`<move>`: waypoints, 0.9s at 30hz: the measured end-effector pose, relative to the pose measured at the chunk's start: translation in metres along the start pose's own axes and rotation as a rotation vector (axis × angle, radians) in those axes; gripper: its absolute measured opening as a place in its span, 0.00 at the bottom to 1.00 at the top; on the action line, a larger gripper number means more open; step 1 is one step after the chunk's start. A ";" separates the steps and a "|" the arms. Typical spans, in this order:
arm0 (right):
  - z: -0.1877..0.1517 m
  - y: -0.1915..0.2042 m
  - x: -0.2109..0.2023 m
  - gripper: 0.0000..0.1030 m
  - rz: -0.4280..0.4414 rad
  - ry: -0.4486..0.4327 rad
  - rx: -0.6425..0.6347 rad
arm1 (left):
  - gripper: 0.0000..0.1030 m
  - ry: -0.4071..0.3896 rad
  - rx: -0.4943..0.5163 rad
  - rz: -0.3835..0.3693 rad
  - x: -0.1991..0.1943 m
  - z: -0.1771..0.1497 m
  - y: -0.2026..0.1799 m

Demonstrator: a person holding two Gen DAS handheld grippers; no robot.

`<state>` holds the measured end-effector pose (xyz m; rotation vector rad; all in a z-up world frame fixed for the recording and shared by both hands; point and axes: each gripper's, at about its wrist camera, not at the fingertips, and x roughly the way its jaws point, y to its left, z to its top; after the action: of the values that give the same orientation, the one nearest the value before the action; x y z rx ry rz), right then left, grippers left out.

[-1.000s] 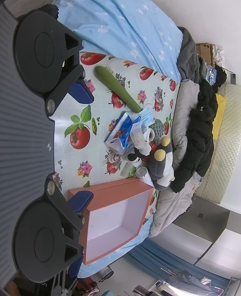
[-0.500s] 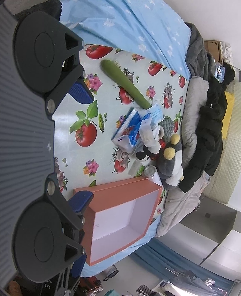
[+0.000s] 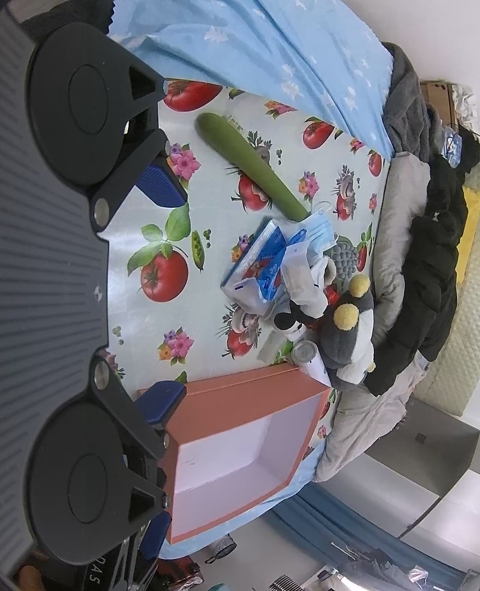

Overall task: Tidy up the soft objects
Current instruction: 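Lower the left gripper onto the blue-and-red snack bag and close it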

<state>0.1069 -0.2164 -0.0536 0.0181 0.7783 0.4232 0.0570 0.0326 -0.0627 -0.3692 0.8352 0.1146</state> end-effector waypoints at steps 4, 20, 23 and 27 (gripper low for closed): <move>0.003 -0.004 0.013 1.00 -0.011 0.016 0.008 | 0.99 0.008 -0.007 0.005 0.012 0.008 0.005; 0.052 -0.005 0.067 1.00 0.003 0.003 -0.140 | 0.99 0.015 -0.048 -0.013 0.070 0.029 0.029; 0.065 -0.006 0.081 1.00 0.031 0.019 -0.154 | 0.99 -0.007 -0.037 -0.033 0.079 0.033 0.029; 0.084 -0.006 0.105 0.98 0.090 0.081 -0.183 | 0.99 -0.016 -0.003 -0.031 0.093 0.035 0.025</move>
<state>0.2329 -0.1709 -0.0660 -0.1365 0.8177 0.5821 0.1375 0.0647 -0.1169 -0.3832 0.8131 0.0898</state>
